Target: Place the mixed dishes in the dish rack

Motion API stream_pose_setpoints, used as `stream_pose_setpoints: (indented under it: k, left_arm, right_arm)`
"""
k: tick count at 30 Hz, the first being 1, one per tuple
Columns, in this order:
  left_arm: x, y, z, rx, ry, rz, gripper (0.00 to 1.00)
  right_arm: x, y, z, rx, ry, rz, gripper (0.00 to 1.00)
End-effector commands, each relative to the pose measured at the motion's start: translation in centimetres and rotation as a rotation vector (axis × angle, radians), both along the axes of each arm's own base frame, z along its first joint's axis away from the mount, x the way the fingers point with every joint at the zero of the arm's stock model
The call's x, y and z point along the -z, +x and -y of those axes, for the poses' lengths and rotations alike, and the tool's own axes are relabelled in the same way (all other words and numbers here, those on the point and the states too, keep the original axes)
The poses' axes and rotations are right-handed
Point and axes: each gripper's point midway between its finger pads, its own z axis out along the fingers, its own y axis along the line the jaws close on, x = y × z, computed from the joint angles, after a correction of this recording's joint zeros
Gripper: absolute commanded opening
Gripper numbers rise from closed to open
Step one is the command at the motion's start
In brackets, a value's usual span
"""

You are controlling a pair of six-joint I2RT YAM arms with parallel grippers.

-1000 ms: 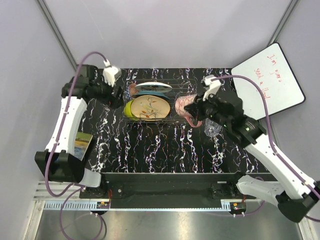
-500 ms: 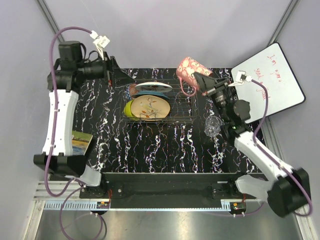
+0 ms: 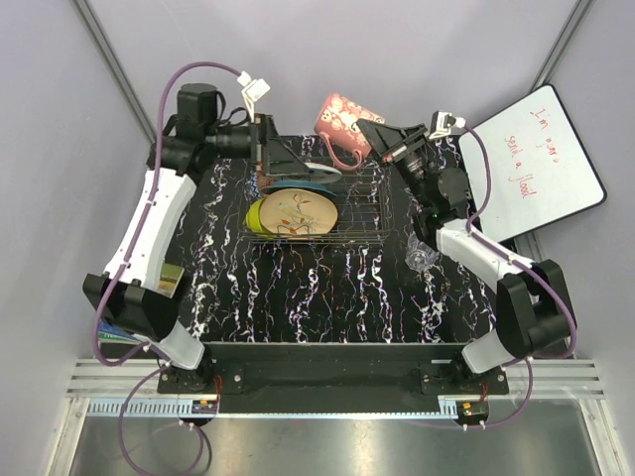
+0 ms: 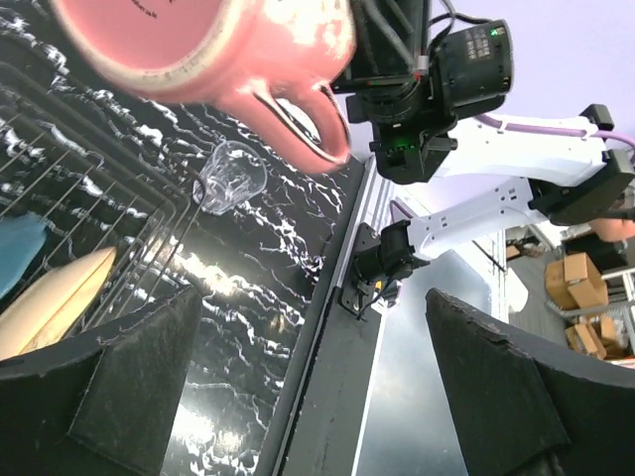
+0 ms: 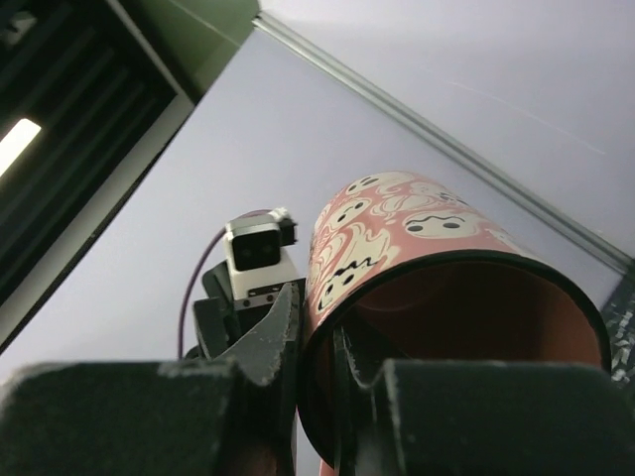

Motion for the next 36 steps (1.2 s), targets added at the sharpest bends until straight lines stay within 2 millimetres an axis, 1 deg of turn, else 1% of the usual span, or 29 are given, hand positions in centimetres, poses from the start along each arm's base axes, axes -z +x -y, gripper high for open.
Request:
stream_pose_setpoints:
  k: [1,2,3,6,8,12,14,15,16,18,20,21,22,24,27,28,29,31,33,36]
  left_arm:
    - [-1.0,2.4,2.4,-0.069,0.008,0.071,0.99]
    - [-0.9,2.4,3.0,-0.071,0.015,0.075,0.99]
    - [-0.5,3.2,3.3,-0.090,0.026,0.071,0.99]
    - [-2.3,3.7,4.1,-0.095,-0.004,0.095,0.99]
    - [-3.0,4.0,4.7,-0.109,-0.022,0.098,0.99]
    - [-3.2,5.1,5.1,-0.157,-0.034,0.089,0.99]
    - [-3.5,5.4,5.5,-0.174,-0.051,0.072,0.99]
    - [-3.6,5.5,5.5,-0.190,-0.053,0.069,0.99]
    - [-3.5,5.4,5.9,-0.189,-0.054,0.065,0.99]
    - [-3.6,5.4,6.3,-0.201,-0.063,0.060,0.99]
    - [-3.7,5.3,6.8,-0.196,-0.081,0.041,0.99]
    - [-3.6,5.1,6.9,-0.193,-0.083,0.032,0.99]
    - [-3.6,5.0,7.1,-0.184,-0.088,0.035,0.99]
    - [-4.1,4.9,7.2,-0.184,-0.102,0.034,0.99]
    - [-5.1,4.4,7.4,-0.171,-0.135,0.026,0.99]
    - [-5.5,4.1,7.5,-0.158,-0.149,0.029,0.89]
    - [-6.0,3.8,7.7,-0.142,-0.169,0.020,0.83]
    - [-6.4,3.6,7.8,-0.127,-0.185,0.015,0.72]
    - [-6.7,3.4,7.9,-0.118,-0.199,0.003,0.69]
    - [-7.1,3.4,7.8,-0.112,-0.211,0.011,0.55]
  right_arm:
    - [-10.4,-7.7,2.2,-0.084,0.201,0.417,0.00]
    - [-10.4,-7.8,1.9,-0.097,0.200,0.418,0.00]
    - [-10.3,-7.9,1.8,-0.105,0.199,0.422,0.00]
    - [-9.8,-7.5,1.5,-0.114,0.198,0.405,0.00]
    - [-9.6,-7.3,1.3,-0.122,0.196,0.401,0.00]
    - [-9.4,-7.2,0.3,-0.136,0.195,0.403,0.00]
    - [-9.2,-6.8,-0.1,-0.137,0.199,0.399,0.00]
    - [-8.7,-6.5,-0.7,-0.144,0.200,0.391,0.00]
    - [-8.9,-6.6,-0.9,-0.149,0.205,0.400,0.00]
    - [-8.5,-6.0,-1.4,-0.142,0.214,0.399,0.00]
    - [-9.3,-6.4,-1.9,-0.148,0.227,0.423,0.00]
    - [-9.1,-6.1,-2.3,-0.148,0.225,0.421,0.00]
    - [-9.7,-6.3,-2.5,-0.153,0.233,0.437,0.00]
    - [-10.1,-6.1,-2.8,-0.156,0.245,0.443,0.00]
    - [-10.1,-5.6,-3.2,-0.156,0.266,0.428,0.00]
    - [-10.1,-5.5,-3.3,-0.160,0.271,0.425,0.00]
    - [-10.2,-5.7,-3.5,-0.177,0.274,0.423,0.00]
    - [-10.0,-5.5,-3.8,-0.191,0.281,0.412,0.00]
    - [-9.8,-5.4,-4.0,-0.208,0.293,0.394,0.00]
    - [-9.6,-5.5,-4.2,-0.226,0.300,0.377,0.00]
